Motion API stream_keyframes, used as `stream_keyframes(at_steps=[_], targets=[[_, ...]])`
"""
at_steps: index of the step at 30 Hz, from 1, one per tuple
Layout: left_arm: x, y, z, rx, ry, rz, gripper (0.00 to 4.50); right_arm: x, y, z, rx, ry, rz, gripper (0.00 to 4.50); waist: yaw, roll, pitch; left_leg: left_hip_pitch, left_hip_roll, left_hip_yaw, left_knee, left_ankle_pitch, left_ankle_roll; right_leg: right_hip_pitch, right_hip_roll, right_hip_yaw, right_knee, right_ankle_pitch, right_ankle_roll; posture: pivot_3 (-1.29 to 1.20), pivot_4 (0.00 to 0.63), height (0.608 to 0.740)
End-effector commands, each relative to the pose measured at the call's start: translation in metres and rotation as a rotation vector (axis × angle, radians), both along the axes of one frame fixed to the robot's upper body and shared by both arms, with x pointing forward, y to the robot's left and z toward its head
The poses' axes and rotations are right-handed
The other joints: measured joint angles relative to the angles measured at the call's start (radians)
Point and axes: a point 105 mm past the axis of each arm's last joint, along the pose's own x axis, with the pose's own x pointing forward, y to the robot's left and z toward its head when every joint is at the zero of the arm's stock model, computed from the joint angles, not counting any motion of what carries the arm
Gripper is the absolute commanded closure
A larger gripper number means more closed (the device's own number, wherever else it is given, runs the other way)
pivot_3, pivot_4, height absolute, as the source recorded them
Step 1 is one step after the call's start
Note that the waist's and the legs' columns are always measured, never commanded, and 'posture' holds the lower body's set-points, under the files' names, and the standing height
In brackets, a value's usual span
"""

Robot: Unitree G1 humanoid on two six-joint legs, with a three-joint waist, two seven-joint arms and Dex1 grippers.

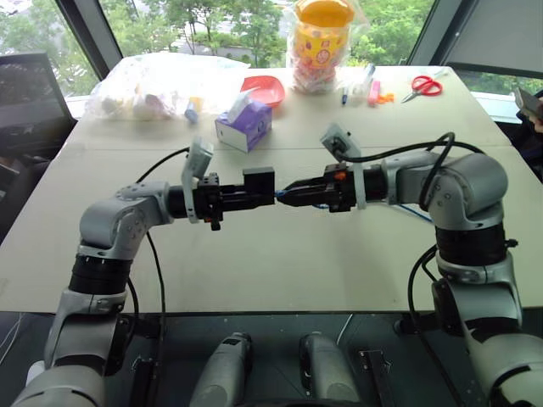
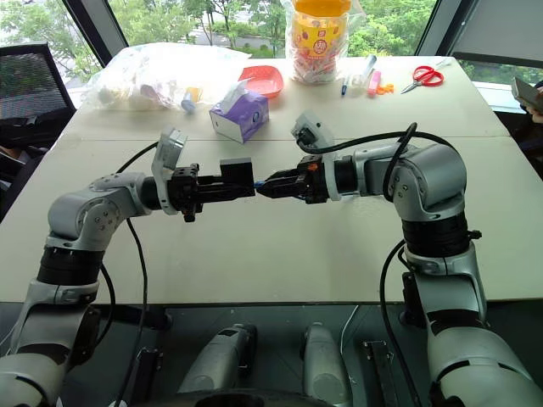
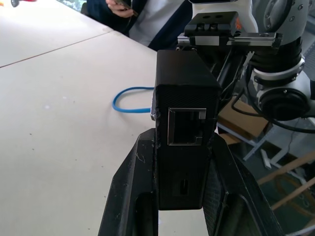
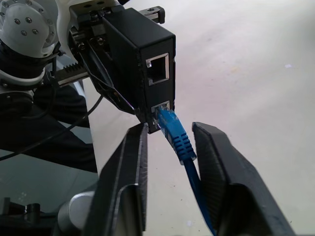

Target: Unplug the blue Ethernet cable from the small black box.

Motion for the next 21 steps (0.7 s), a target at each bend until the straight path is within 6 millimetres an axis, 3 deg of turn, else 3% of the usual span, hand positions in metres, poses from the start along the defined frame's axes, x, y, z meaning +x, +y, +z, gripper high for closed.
stream_keyframes(at_steps=[1,8,11,13,21], targets=[[-0.0020,-0.0016,0.0119,0.004,-0.078,-0.013,3.98,-0.0038,0.0046,0.0132,0.017,-0.038,0.041,2.85,-0.001,0.000,0.000,0.000,0.000,0.000,0.000,0.000,0.000,0.000,0.000,0.000,0.000,0.000,0.000,0.00,0.150,0.740],[-0.0019,-0.0016,0.0113,0.008,-0.086,-0.011,3.98,-0.0048,0.0057,0.0142,0.012,-0.043,0.056,2.85,0.000,0.000,0.000,0.000,0.000,0.000,0.000,0.000,0.000,0.000,0.000,0.000,0.000,0.000,0.000,0.00,0.150,0.740],[-0.0017,-0.0016,0.0114,0.008,-0.088,-0.008,3.98,-0.0055,0.0061,0.0140,0.009,-0.047,0.063,3.65,0.000,0.000,0.000,0.000,0.000,0.000,0.000,0.000,0.000,0.000,0.000,0.000,0.000,0.000,0.000,0.00,0.150,0.740],[-0.0017,-0.0015,0.0114,0.007,-0.089,-0.007,3.98,-0.0058,0.0064,0.0133,0.005,-0.047,0.066,4.48,-0.001,0.000,0.000,0.000,0.000,0.000,0.000,0.000,0.000,0.000,0.000,0.000,0.000,0.000,0.000,0.00,0.150,0.740],[-0.0021,-0.0021,0.0148,-0.007,-0.087,-0.009,3.98,-0.0082,0.0080,0.0124,-0.003,-0.052,0.084,4.48,0.000,0.000,0.000,0.000,0.000,0.000,0.000,0.000,0.000,0.000,0.000,0.000,0.000,0.000,0.000,0.00,0.150,0.740]])
